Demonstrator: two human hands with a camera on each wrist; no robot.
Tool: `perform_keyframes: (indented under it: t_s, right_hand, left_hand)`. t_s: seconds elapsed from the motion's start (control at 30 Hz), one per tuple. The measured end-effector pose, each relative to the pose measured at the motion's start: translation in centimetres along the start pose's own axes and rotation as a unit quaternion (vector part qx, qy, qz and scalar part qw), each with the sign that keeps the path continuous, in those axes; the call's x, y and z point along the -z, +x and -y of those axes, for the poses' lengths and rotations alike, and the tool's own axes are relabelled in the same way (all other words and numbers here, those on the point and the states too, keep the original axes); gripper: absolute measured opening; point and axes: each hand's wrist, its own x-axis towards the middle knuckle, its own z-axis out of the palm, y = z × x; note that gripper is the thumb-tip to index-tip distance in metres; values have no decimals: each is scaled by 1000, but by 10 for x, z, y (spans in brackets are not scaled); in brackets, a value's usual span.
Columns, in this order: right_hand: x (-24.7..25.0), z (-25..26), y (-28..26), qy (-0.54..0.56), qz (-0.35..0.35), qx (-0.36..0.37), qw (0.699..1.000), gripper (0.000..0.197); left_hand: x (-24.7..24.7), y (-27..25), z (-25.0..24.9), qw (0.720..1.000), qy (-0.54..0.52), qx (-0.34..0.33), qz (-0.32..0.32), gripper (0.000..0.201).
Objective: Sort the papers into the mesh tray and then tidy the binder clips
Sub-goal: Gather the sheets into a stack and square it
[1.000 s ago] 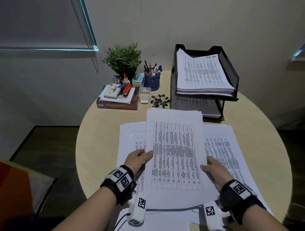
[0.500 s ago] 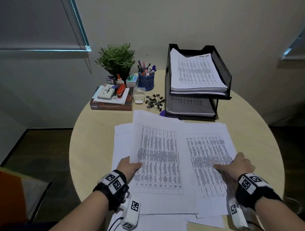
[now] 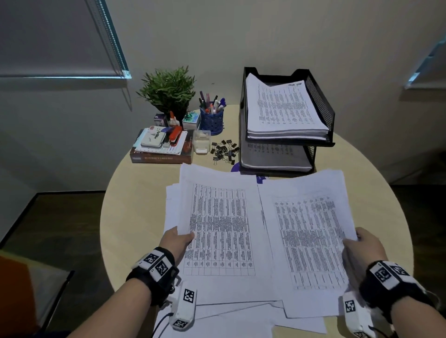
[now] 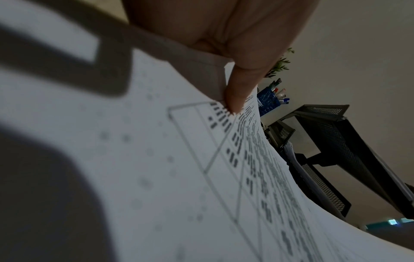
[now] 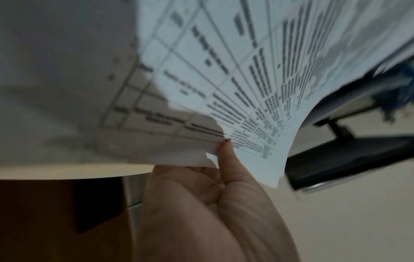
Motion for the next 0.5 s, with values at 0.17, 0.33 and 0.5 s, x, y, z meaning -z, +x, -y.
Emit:
perform_keyframes:
  t_s: [0.17, 0.33, 0.5]
  right_hand:
    - [27, -8, -6, 206, 13, -52, 977, 21]
    - [44, -12, -1, 292, 38, -106, 950, 20]
    - [30, -6, -13, 310, 97, -110, 940, 24]
  left_hand:
    - [7, -13, -9, 999, 29, -44, 10, 27]
    - [10, -18, -8, 998, 14, -54, 13, 31]
    - [3, -21, 2, 998, -44, -41, 35, 36]
